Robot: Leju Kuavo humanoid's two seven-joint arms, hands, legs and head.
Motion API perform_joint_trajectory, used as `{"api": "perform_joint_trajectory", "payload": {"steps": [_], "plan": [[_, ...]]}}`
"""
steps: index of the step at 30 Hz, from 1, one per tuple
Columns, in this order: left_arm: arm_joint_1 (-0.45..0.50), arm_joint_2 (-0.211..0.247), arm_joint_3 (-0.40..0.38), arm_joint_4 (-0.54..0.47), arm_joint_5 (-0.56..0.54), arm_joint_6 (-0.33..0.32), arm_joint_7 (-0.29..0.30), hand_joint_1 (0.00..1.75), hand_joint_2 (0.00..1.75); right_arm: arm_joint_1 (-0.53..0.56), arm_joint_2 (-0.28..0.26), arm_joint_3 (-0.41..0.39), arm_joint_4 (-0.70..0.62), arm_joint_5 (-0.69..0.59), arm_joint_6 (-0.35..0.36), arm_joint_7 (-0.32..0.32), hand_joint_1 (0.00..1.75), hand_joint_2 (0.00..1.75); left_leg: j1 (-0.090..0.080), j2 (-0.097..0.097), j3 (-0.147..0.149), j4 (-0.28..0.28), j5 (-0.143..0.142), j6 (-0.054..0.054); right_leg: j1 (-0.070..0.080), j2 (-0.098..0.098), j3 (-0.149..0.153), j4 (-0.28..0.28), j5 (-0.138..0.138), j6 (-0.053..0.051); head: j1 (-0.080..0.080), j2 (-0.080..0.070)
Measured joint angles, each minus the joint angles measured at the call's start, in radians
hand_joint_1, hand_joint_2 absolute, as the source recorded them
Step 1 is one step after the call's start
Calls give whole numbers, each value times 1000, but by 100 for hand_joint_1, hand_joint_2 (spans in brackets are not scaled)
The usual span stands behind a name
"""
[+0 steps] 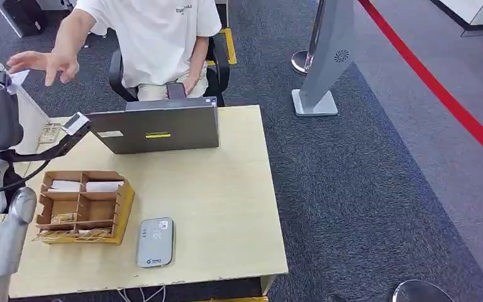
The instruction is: Pass the card to the sensor for recognition and then transmit it.
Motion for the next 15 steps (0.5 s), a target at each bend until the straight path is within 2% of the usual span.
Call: {"api": "perform_joint_trajectory", "payload": {"steps": [5, 15], "plan": [[-55, 28, 0, 148, 0, 15, 8, 175, 175, 0, 5, 1, 0, 9, 1, 1, 0, 175, 0, 0, 0, 0, 0, 0, 0, 1, 0, 1, 0, 0, 0, 0], [-51, 40, 20, 222, 0, 32, -13, 175, 175, 1, 8, 2, 0, 17, 0, 5, 0, 175, 0, 0, -2, 0, 0, 0, 0, 1, -2, 0, 0, 0, 0, 0]]}}
